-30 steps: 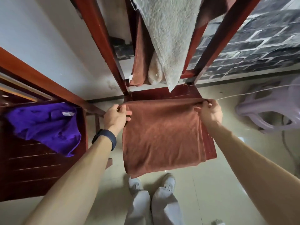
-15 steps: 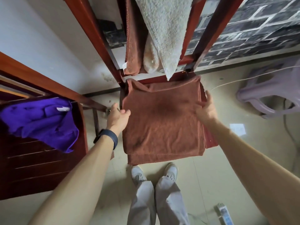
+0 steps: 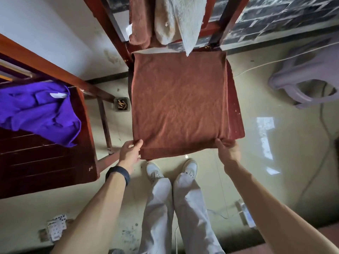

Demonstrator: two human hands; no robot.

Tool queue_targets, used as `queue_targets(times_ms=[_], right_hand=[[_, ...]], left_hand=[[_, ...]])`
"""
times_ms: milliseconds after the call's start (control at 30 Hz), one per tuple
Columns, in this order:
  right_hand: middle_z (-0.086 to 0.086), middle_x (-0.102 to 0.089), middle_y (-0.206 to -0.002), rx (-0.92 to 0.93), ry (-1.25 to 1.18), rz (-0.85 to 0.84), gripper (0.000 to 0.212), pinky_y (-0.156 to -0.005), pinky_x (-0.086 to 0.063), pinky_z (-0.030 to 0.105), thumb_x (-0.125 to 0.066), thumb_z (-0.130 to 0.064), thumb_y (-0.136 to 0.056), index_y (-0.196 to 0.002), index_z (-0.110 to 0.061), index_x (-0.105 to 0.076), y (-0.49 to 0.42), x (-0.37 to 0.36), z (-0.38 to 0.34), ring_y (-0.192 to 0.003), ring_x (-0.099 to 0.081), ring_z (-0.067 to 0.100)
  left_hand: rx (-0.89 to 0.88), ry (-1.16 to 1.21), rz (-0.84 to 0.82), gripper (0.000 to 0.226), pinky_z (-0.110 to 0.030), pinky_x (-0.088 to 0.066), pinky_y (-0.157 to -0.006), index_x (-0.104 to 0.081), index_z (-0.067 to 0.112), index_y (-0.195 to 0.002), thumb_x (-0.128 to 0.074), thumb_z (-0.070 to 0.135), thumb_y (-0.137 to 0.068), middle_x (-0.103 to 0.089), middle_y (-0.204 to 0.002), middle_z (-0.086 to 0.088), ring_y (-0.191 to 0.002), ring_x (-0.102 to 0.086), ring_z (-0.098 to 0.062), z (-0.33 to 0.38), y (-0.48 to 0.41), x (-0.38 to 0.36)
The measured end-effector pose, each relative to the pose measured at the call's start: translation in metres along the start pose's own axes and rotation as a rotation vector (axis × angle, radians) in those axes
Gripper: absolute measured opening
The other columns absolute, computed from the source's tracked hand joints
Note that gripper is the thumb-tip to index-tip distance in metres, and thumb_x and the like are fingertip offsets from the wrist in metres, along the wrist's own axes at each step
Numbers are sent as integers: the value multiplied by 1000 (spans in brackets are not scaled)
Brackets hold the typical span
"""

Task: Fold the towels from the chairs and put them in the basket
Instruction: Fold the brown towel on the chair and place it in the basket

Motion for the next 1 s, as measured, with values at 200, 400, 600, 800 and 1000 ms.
queue_targets(times_ms=[200,400,600,800,1000], right_hand=[[9,-58,-71,-117,5,-67,24,-68,-49,41,-70,-32,-86,-70,-16,-62,-7,1,3,-71,-55,25],[3,-65,-98,-109,-16,-116,22,-64,-41,24,-77,-28,-85,-102,-15,-69,-6,12,9,-88,-57,20],[1,-66,-98,-105,-29,-184,19,-96,-50,38,-73,-27,-90,-104,-17,-68,-8,13,13,-100,-58,22],[5,-63,-108,-69,-42,-190,12,-91,-47,35,-70,-25,-92,-102,-20,-66,-8,17,12,-100,-57,22],[3,-67,-80,0,-50,-162,8,-85,-56,41,-63,-15,-96,-89,-12,-66,-9,24,8,-86,-66,26]], left_hand=[[84,38,-29,27,-35,-51,-79,-59,23,-113,-61,43,-95,-63,-108,1,-98,-63,-21,2,24,3],[181,21,-215,32,-39,-52,-85,-63,19,-120,-56,42,-98,-51,-137,-13,-108,-64,-31,-9,31,-4],[225,-1,-242,25,-42,-49,-103,-66,14,-103,-57,37,-99,-58,-129,-21,-103,-67,-31,-18,26,-4],[267,-20,-239,25,-43,-51,-100,-68,11,-101,-58,33,-99,-65,-108,-25,-105,-68,-36,-15,36,-5],[204,-30,-195,20,-35,-48,-93,-65,11,-88,-54,21,-101,-59,-81,-3,-81,-64,-21,-17,33,-3]])
Point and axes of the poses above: each hand's wrist, its own y-axis away from the middle knuckle, its own x-axis out of the back of the hand, z = x × y, the point moved 6 cm from there along -y, towards the middle knuckle
